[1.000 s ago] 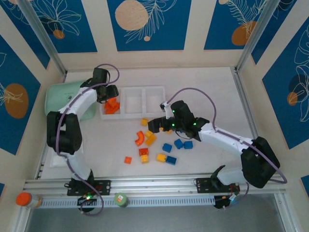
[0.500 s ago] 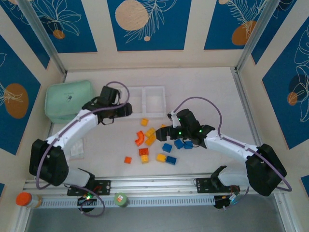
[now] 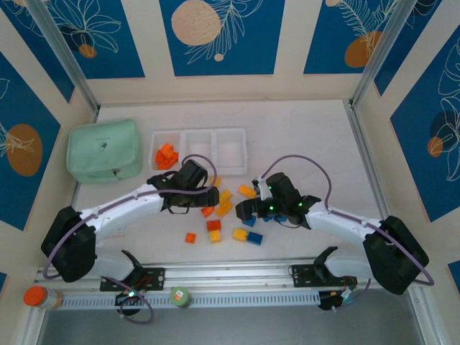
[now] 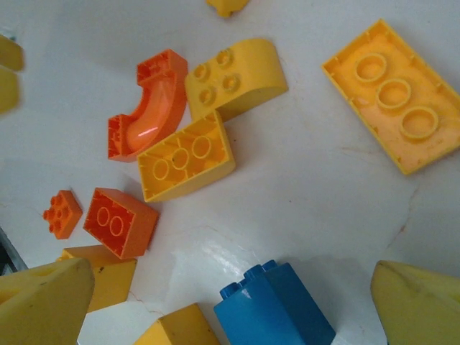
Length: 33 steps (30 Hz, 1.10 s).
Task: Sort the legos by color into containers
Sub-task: Pick up the lego from the center of the table.
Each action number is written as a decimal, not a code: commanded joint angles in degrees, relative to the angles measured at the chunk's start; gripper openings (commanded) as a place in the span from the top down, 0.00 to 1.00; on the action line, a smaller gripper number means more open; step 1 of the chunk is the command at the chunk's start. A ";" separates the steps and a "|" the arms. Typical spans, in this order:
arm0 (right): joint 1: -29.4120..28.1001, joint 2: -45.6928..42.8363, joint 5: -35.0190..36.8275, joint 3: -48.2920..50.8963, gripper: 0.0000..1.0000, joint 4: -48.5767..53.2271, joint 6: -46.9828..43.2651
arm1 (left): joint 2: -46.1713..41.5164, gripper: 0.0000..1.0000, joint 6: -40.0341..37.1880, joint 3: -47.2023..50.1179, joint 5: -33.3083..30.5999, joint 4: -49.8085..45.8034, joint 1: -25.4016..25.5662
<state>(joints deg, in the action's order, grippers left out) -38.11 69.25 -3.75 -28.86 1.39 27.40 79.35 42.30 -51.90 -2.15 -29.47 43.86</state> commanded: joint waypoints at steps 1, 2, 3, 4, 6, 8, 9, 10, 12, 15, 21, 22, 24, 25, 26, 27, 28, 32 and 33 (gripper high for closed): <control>0.18 -1.84 -1.40 1.60 0.01 -2.78 -0.49 | 3.25 0.16 3.99 -0.31 -2.80 -0.67 1.78; 0.14 -2.00 -1.33 1.70 0.01 -2.92 -0.59 | 4.21 0.16 3.81 -0.23 -2.34 0.10 2.13; 0.14 -2.10 -1.17 1.81 0.01 -3.12 -0.51 | 5.17 0.17 3.46 -0.38 -2.07 0.55 2.37; 0.14 -2.11 -1.03 1.88 0.01 -3.22 -0.42 | 6.31 0.17 3.15 -0.72 -2.59 0.36 2.69; 0.13 -2.17 -1.21 1.95 0.01 -3.52 -0.41 | 8.20 0.17 2.62 -1.47 -4.06 -0.22 2.81; 0.14 -2.11 -1.26 1.92 0.01 -3.67 -0.50 | 9.79 0.16 1.86 -2.86 -5.66 -1.10 2.77; 0.14 -2.11 -1.24 1.81 0.01 -3.68 -0.54 | 10.40 0.16 1.57 -3.18 -6.88 -1.02 2.75; 0.14 -2.11 -1.23 1.79 0.01 -3.74 -0.59 | 10.82 0.16 1.83 -3.29 -8.20 -0.95 2.71; 0.14 -1.78 -1.20 1.71 0.01 -3.78 -0.59 | 11.47 0.16 2.47 -2.67 -9.61 1.15 2.40; 0.13 -1.44 -1.11 1.53 0.01 -3.68 -0.68 | 12.65 0.15 3.14 -1.89 -8.04 5.47 1.75; 0.14 -1.31 -0.87 1.44 0.01 -3.54 -0.85 | 18.08 0.16 3.31 -5.14 -8.87 3.42 1.54; 0.13 -1.33 -0.75 1.44 0.01 -3.52 -0.92 | 18.33 0.16 3.31 -4.98 -9.08 3.45 1.45; 0.14 -1.31 -0.57 1.44 0.01 -3.43 -1.00 | 18.18 0.17 3.51 -4.23 -10.02 3.12 1.28; 0.14 -1.31 -0.58 1.44 0.01 -3.45 -1.03 | 17.89 0.18 3.72 -3.73 -10.36 2.98 1.20; 0.14 -1.24 -0.61 1.47 0.01 -3.57 -1.05 | 17.45 0.19 3.82 -3.00 -10.58 3.08 1.00; 0.14 -1.14 -0.73 1.40 0.01 -3.72 -1.03 | 16.93 0.20 3.84 -2.31 -10.65 3.14 0.84; 0.14 -1.01 -0.73 1.37 0.01 -3.84 -1.07 | 16.48 0.22 3.85 -1.80 -10.66 3.18 0.67; 0.14 -0.20 -0.90 0.92 0.01 -3.82 -1.12 | 14.72 0.29 3.84 0.06 -10.89 2.28 0.06; 0.15 -0.01 -0.96 0.83 0.01 -3.93 -1.12 | 14.28 0.32 3.92 0.50 -11.18 2.04 -0.01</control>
<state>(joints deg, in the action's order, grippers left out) -38.11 68.60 -3.90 -27.35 -2.15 27.20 95.81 45.84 -52.93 -11.64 -24.86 44.58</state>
